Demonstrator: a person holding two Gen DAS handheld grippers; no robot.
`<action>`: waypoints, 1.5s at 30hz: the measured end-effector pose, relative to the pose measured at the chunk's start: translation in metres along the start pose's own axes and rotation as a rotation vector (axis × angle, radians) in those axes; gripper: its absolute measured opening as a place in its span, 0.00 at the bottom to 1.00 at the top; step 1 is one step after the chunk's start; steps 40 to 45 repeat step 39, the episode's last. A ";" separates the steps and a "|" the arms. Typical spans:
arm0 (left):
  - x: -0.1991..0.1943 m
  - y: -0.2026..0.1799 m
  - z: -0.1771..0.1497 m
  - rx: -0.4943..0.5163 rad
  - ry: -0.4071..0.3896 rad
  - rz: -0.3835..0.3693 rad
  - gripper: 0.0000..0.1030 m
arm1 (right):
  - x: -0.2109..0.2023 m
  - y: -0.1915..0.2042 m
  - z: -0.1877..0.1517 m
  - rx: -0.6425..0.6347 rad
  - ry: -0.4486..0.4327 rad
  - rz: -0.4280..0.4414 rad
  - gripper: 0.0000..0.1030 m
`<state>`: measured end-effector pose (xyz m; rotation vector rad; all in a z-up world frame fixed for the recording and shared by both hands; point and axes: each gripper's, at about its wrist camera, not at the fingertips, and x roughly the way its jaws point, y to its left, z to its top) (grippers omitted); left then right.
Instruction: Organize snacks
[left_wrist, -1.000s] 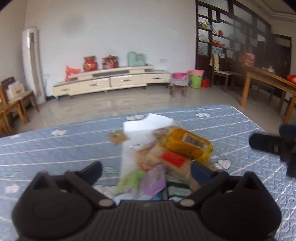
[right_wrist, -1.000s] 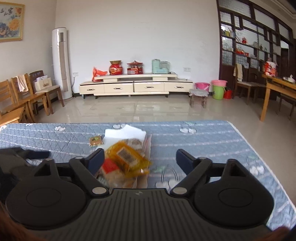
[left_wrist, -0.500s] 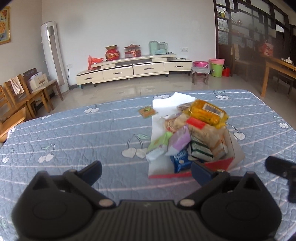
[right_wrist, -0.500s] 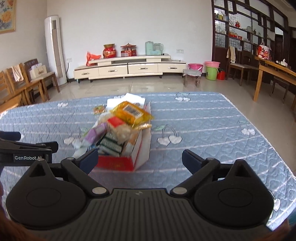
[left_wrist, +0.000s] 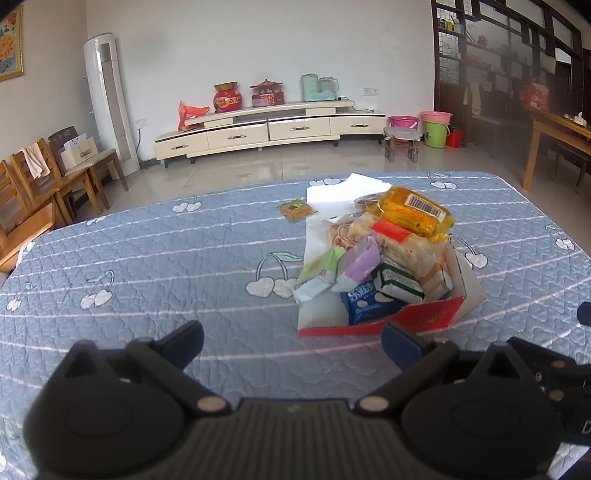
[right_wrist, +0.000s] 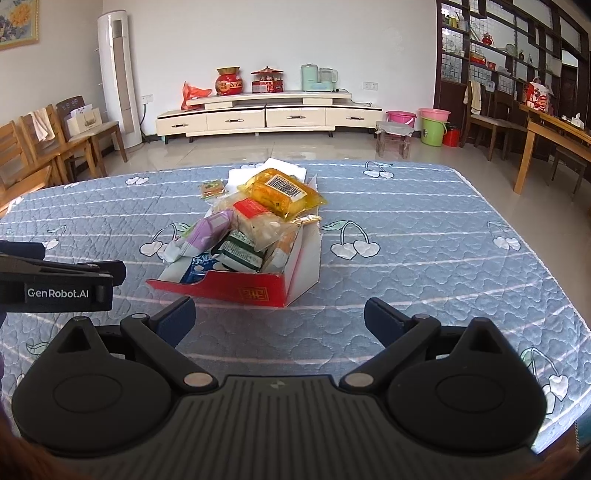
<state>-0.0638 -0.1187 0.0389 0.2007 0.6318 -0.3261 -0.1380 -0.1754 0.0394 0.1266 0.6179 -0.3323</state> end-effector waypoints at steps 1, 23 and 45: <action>0.000 0.000 0.000 -0.002 0.001 -0.002 0.99 | 0.000 0.001 0.000 -0.002 0.000 0.002 1.00; 0.000 0.001 0.003 -0.009 0.006 -0.018 0.99 | 0.002 0.004 0.001 -0.033 0.013 0.017 1.00; 0.004 0.004 0.005 -0.019 0.019 -0.032 0.99 | 0.004 0.003 0.001 -0.040 0.019 0.019 1.00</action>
